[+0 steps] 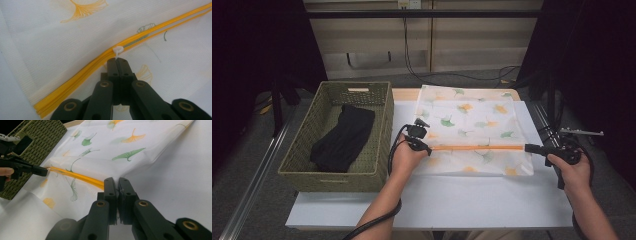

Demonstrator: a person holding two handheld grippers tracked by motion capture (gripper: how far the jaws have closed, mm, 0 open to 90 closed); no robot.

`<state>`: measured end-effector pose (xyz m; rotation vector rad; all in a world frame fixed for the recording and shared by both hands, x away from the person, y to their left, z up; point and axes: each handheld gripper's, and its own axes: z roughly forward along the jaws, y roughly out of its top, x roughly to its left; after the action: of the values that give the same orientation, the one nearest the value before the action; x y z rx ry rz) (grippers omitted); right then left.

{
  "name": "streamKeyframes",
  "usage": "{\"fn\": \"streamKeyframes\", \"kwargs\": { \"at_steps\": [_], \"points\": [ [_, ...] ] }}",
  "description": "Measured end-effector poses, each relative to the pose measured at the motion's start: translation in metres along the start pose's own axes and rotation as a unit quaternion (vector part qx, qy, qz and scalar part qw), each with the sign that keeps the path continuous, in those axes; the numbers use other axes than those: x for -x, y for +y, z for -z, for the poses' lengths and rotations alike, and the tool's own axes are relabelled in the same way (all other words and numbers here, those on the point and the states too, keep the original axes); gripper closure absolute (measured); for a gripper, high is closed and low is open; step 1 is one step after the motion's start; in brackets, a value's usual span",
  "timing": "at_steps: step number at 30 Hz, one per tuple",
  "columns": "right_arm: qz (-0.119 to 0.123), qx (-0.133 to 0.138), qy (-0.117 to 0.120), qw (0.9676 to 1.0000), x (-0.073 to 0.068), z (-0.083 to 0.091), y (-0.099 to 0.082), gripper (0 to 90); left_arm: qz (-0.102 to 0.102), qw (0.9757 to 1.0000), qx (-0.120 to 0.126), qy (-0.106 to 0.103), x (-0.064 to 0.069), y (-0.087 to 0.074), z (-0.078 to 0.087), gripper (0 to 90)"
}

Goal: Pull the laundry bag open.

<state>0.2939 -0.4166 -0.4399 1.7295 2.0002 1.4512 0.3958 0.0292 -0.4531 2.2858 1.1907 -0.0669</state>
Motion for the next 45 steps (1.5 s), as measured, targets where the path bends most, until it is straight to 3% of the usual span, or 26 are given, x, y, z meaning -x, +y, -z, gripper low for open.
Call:
{"fn": "streamKeyframes", "kwargs": {
  "at_steps": [15, 20, 45],
  "points": [
    [-0.001, -0.001, 0.001, 1.0, 0.0004, -0.0005, -0.0003, 86.9, -0.002, 1.0, -0.004, 0.001, -0.002, -0.0004, 0.0005, 90.0],
    [-0.001, 0.0, -0.004, 1.0, 0.0012, 0.0003, -0.0002, 86.9, 0.009, 1.0, -0.002, -0.004, -0.0038, -0.0014, 0.0012, 90.0],
    [0.0, 0.0, -0.004, 1.0, 0.0008, 0.0008, 0.0003, 86.9, 0.005, 1.0, -0.003, 0.0, -0.0061, -0.0033, 0.0027, 90.0]
  ]
}}
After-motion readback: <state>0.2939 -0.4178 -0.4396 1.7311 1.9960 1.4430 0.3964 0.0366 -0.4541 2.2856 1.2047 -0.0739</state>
